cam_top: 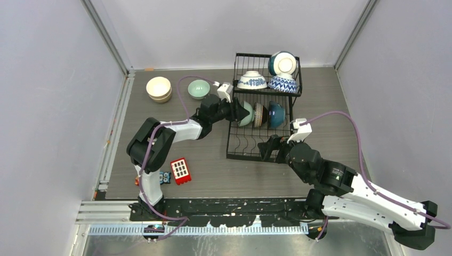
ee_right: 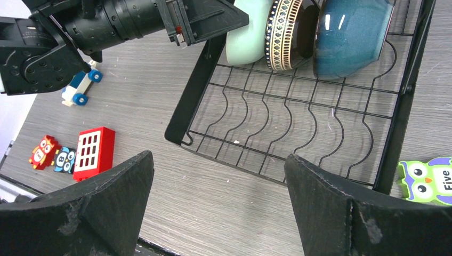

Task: Unload the bowls from the dish rack
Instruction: Pick up the bowl from the dish rack.

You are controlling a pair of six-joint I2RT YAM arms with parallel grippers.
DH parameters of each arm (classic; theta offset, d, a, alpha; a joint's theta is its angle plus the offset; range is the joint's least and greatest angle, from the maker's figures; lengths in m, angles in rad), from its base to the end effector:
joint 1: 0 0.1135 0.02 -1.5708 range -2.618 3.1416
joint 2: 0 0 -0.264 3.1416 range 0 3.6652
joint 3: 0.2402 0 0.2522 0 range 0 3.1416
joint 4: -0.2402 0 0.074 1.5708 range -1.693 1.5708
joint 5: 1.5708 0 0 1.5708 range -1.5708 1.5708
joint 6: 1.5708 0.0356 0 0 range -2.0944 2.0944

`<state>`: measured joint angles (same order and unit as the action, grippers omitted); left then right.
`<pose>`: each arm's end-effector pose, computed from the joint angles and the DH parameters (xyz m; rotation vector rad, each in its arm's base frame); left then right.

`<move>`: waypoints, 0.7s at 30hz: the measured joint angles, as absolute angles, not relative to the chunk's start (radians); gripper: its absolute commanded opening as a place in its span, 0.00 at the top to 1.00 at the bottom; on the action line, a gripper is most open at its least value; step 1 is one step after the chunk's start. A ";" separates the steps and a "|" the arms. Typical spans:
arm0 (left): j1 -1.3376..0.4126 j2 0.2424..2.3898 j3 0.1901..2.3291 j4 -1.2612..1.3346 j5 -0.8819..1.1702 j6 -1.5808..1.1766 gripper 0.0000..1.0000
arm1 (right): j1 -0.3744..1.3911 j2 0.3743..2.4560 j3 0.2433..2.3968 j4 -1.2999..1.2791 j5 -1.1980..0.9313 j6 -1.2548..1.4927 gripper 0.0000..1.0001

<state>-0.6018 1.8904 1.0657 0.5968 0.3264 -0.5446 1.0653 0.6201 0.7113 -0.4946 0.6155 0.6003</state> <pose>0.3383 -0.2462 0.2006 0.3049 1.9049 -1.0890 0.0850 0.1112 0.3085 -0.0494 1.9306 0.5193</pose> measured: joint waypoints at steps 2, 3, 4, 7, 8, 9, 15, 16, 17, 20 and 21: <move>-0.602 1.894 1.066 0.606 0.327 -0.554 0.54 | 1.065 0.614 0.709 -0.495 0.615 0.600 0.04; -0.603 1.895 1.066 0.609 0.329 -0.561 0.54 | 1.065 0.609 0.708 -0.495 0.615 0.600 0.04; -0.605 1.895 1.066 0.610 0.330 -0.565 0.54 | 1.065 0.605 0.707 -0.495 0.616 0.600 0.04; -0.612 1.895 1.066 0.615 0.333 -0.569 0.54 | 1.065 0.593 0.702 -0.494 0.615 0.599 0.04; -0.614 1.896 1.066 0.618 0.333 -0.569 0.55 | 1.065 0.593 0.701 -0.494 0.615 0.598 0.04; -0.616 1.897 1.066 0.622 0.333 -0.569 0.56 | 1.065 0.593 0.701 -0.493 0.616 0.597 0.04; -0.618 1.907 1.066 0.642 0.334 -0.569 0.59 | 1.065 0.603 0.701 -0.484 0.610 0.588 0.04; -0.618 1.908 1.066 0.643 0.334 -0.569 0.59 | 1.065 0.603 0.701 -0.482 0.608 0.587 0.04; -0.618 1.908 1.066 0.643 0.334 -0.570 0.60 | 1.065 0.603 0.701 -0.480 0.608 0.586 0.04; -0.618 1.908 1.066 0.644 0.334 -0.570 0.61 | 1.065 0.603 0.701 -0.479 0.608 0.585 0.04; -0.618 1.908 1.066 0.645 0.334 -0.571 0.62 | 1.065 0.602 0.701 -0.479 0.608 0.585 0.04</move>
<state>-0.6182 1.9079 1.0657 0.6445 0.3340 -0.5709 1.0649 0.6022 0.7010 -0.4789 0.6079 0.5854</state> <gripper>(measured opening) 0.396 0.959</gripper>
